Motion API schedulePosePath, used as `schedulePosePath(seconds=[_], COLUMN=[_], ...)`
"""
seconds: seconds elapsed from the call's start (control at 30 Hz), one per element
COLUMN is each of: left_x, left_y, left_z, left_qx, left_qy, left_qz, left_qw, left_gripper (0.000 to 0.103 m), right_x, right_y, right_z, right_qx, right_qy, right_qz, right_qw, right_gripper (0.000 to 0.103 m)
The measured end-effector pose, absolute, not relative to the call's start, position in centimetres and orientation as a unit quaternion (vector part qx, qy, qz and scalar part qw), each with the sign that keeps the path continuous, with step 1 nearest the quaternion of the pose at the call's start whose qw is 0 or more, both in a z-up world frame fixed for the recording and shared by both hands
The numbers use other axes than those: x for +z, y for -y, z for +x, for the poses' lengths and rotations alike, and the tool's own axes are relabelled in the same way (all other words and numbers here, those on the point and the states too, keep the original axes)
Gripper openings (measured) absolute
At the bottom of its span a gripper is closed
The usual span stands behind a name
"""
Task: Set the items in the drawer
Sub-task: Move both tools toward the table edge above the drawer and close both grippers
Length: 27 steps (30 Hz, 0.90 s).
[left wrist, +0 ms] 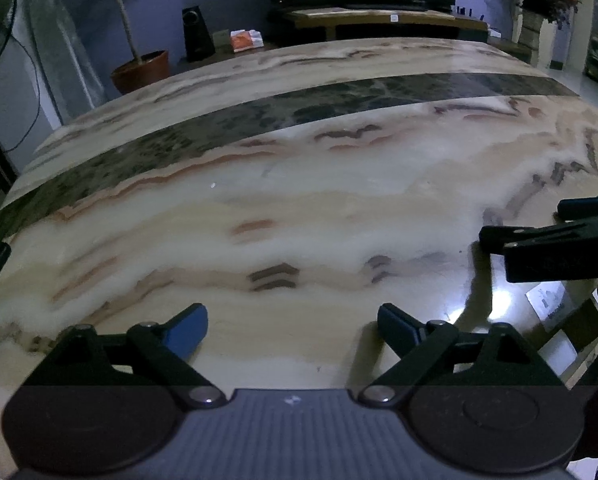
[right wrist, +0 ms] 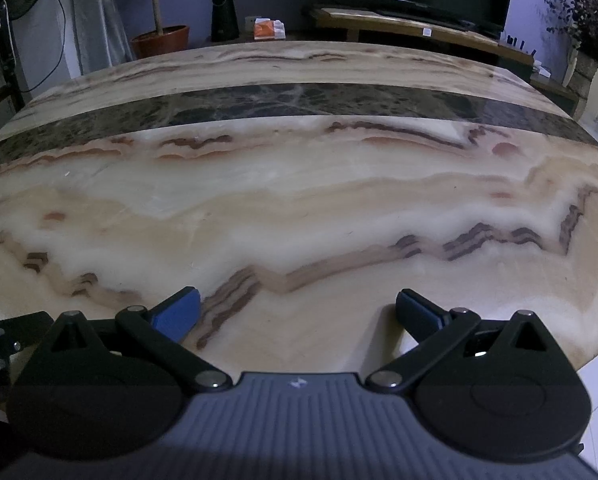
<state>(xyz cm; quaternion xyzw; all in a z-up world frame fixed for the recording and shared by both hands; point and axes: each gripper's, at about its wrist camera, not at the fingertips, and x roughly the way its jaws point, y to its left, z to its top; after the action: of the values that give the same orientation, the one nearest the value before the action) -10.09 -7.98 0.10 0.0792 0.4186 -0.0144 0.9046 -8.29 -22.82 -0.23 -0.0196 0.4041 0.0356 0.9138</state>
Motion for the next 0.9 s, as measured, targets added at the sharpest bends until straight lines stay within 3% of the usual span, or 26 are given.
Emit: schedulePosePath(seconds=[0.8,0.9], left_x=[-0.01,0.02], left_y=[8.60,8.46], left_z=[-10.30,-10.26], left_qx=[-0.028,-0.025], left_qy=[-0.415,-0.413], left_qz=[0.089,0.085], left_qw=[0.905,0.906], left_gripper=[0.088,0.083], right_x=[-0.20,-0.19], right_y=[22.54,22.49], right_z=[-8.59,-8.68], right_qx=[0.038,0.040], right_qy=[-0.401,-0.400], right_qz=[-0.019,-0.019], right_qw=[0.915,0.915], right_gripper=[0.103,0.103])
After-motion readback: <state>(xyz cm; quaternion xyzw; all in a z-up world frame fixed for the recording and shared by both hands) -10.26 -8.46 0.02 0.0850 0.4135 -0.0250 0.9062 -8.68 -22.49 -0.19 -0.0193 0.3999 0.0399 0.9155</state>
